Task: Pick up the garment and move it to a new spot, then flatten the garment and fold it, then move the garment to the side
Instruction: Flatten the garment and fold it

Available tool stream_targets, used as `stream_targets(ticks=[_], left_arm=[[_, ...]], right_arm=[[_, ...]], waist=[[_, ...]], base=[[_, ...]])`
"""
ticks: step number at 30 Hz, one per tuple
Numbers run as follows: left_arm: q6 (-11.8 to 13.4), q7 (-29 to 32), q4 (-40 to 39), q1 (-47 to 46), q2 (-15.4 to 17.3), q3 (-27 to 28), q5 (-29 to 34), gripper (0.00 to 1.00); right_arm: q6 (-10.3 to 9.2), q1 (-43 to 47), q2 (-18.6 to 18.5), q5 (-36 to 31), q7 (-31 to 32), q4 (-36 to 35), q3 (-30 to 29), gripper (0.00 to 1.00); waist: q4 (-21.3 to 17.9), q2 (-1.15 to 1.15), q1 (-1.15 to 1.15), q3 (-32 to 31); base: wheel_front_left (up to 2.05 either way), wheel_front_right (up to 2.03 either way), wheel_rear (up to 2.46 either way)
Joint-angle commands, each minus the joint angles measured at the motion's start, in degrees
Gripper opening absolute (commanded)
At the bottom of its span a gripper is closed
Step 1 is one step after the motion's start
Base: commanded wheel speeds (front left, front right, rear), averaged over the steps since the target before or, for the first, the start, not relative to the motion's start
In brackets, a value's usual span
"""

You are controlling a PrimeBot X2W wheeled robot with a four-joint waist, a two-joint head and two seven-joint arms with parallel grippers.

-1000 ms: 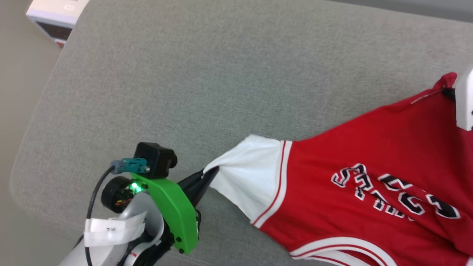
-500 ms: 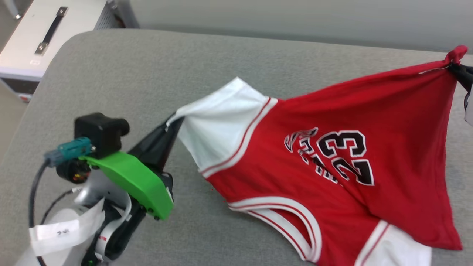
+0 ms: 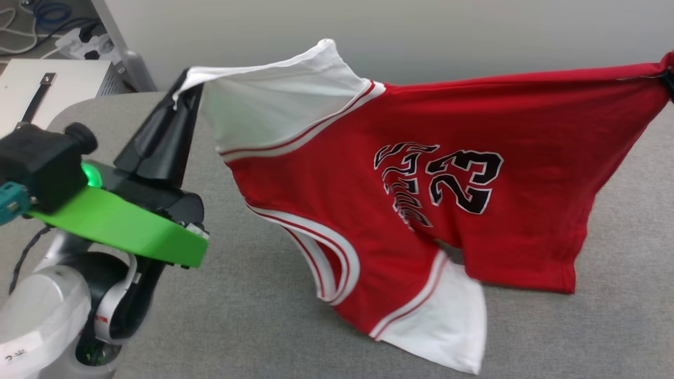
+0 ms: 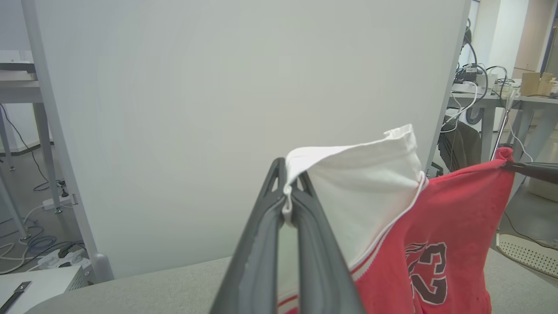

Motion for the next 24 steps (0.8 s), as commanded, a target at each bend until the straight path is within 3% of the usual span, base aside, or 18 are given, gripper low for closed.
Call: stream_targets(ticks=[1,11,24], left_arm=[[-0.3,-1.0,-0.2,-1.6,0.5,0.8,0.5,0.00],[-1.7,-3.4,-1.7,-7.3,2.7,4.1,2.0,0.00],[-1.8,1.9,-1.8,-18.6,5.4,5.7,2.3,0.00]], right_arm=[[-0.05,1.5,0.2,-0.1,-0.9,-1.0,-0.7,0.00],[-0.05,4.2,2.3,-1.2,-3.8,-8.3,-6.3,0.00],[-0.05,-1.2,3.7,-3.2,-8.8,-10.3,-9.4,0.00]], waist=[[-1.1,0.00,0.00,-1.2],[-1.9,0.00,0.00,-2.4],[-2.7,0.00,0.00,0.7]], base=[[0.00,0.00,0.00],[0.00,0.00,0.00],[0.00,0.00,0.00]])
